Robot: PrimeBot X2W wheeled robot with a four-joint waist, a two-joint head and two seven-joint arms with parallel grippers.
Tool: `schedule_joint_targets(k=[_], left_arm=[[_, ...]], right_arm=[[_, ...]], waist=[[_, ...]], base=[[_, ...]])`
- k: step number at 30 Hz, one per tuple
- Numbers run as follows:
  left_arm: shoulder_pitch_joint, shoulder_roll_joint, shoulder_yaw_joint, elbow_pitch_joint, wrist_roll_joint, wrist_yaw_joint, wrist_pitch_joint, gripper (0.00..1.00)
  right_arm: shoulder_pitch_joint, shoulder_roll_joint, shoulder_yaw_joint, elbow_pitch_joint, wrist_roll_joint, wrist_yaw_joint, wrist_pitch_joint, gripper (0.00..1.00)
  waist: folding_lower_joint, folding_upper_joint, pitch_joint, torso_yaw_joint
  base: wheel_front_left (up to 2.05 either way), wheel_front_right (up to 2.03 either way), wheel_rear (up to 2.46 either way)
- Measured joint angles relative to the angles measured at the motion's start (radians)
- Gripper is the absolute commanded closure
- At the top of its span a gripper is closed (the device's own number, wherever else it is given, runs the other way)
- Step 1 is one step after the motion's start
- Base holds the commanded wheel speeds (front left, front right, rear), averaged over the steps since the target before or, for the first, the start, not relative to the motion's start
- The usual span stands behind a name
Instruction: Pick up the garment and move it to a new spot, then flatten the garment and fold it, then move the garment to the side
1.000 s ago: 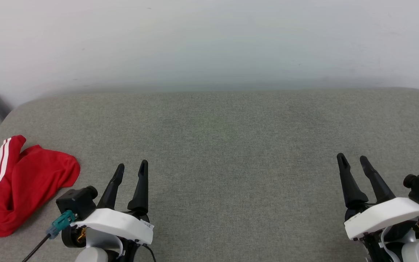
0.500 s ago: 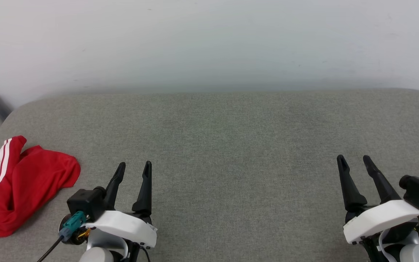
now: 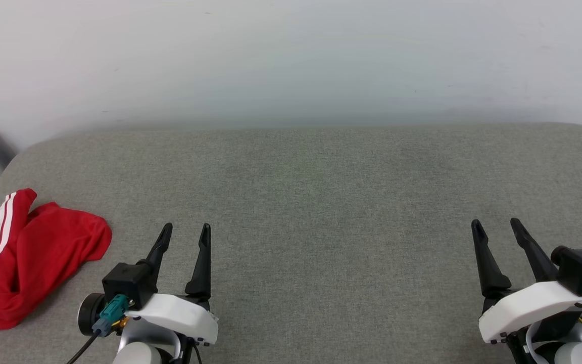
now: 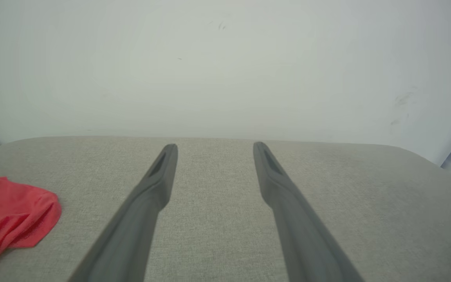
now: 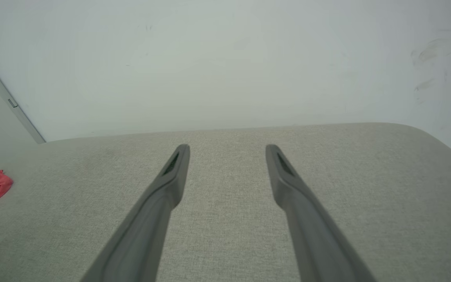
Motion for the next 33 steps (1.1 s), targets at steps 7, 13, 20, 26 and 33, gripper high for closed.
schedule_joint_targets(k=[7, 13, 20, 26, 33], left_arm=[[-0.008, 0.001, -0.001, 0.005, 0.042, 0.002, -0.013, 0.00], [-0.009, 0.001, -0.003, 0.012, 0.077, -0.001, -0.027, 0.00], [-0.011, 0.000, -0.004, 0.017, 0.111, -0.001, -0.039, 0.00], [-0.014, -0.002, -0.003, 0.024, 0.137, -0.002, -0.049, 0.00], [-0.014, -0.006, 0.000, 0.038, 0.127, -0.007, -0.050, 0.00]], right_arm=[[0.004, 0.000, 0.000, -0.003, -0.030, 0.000, -0.006, 0.00], [0.007, 0.001, -0.002, -0.009, -0.060, 0.000, -0.019, 0.00], [0.019, 0.001, -0.008, -0.012, -0.084, 0.000, -0.034, 0.00], [0.019, 0.001, -0.012, -0.015, -0.117, 0.000, -0.045, 0.00], [0.018, 0.001, -0.015, -0.005, -0.113, 0.000, -0.052, 0.00]], waist=[[0.0000, 0.0000, 0.002, 0.002], [0.0000, 0.0000, 0.003, 0.002], [0.0000, 0.0000, 0.005, 0.002], [0.0000, 0.0000, 0.007, 0.001], [0.0000, 0.0000, 0.008, 0.001]], base=[[0.00, 0.00, 0.00], [0.00, 0.00, 0.00], [0.00, 0.00, 0.00], [0.00, 0.00, 0.00], [0.00, 0.00, 0.00]])
